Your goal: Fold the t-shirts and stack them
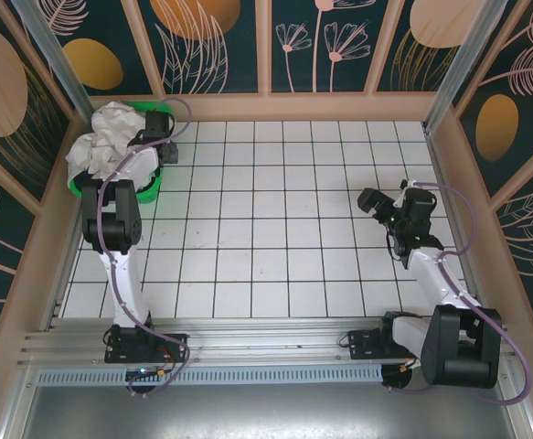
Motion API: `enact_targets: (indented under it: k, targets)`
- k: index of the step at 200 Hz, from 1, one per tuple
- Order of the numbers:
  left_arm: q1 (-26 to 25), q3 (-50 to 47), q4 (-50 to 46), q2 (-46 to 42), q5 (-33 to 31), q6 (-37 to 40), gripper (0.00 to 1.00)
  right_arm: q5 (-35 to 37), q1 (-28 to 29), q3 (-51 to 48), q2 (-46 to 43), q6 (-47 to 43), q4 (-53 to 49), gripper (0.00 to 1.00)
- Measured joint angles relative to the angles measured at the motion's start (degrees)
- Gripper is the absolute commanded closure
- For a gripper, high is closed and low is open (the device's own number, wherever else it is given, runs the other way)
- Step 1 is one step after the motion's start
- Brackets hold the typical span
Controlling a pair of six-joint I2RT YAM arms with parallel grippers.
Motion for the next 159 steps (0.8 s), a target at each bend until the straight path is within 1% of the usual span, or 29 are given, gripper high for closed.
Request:
enact_targets:
  k: [8,25,44,67,78,97,140,148,159]
  targets:
    - [0.2,0.0,-0.3,-0.6,0.8,-0.6,0.34,0.0,0.0,0.4,-0.2,0.0,-0.6,0.01]
    - [0.3,-0.1,-1.3,-2.7,1.8,-2.1,0.26,0.0,0.1,1.0,-1.4,0.0,-1.4,0.01]
    - [0.7,-0.5,-1.9,-7.2,1.9,-3.0,0.19,0.2,0.8,1.5,-3.4,0.0,-1.5,0.01]
    - [1.5,-0.6,-1.6,-13.1,1.1,-4.2,0.18,0.3,2.4,1.9,-4.4,0.0,-1.4,0.01]
    - [2.3,-0.4,-1.5,-15.0,1.1,-4.9,0.2,0.2,3.0,2.0,-4.3,0.0,-1.3,0.01]
    - [4.5,1.7,-2.0,-14.6,1.1,-6.4,0.24,0.2,3.6,2.0,-3.6,0.0,-1.2,0.01]
    - [8.6,8.1,-4.9,-5.1,2.1,-9.2,0.36,-0.2,3.9,2.1,-0.9,-0.1,-1.1,0.01]
    - [8.9,8.7,-5.7,-3.3,2.3,-9.9,0.43,-0.2,3.9,2.1,-0.8,-0.3,-1.0,0.01]
    - [9.0,9.4,-6.9,-1.2,3.1,-10.2,0.59,-0.2,3.9,2.1,-0.8,-0.8,-1.0,0.01]
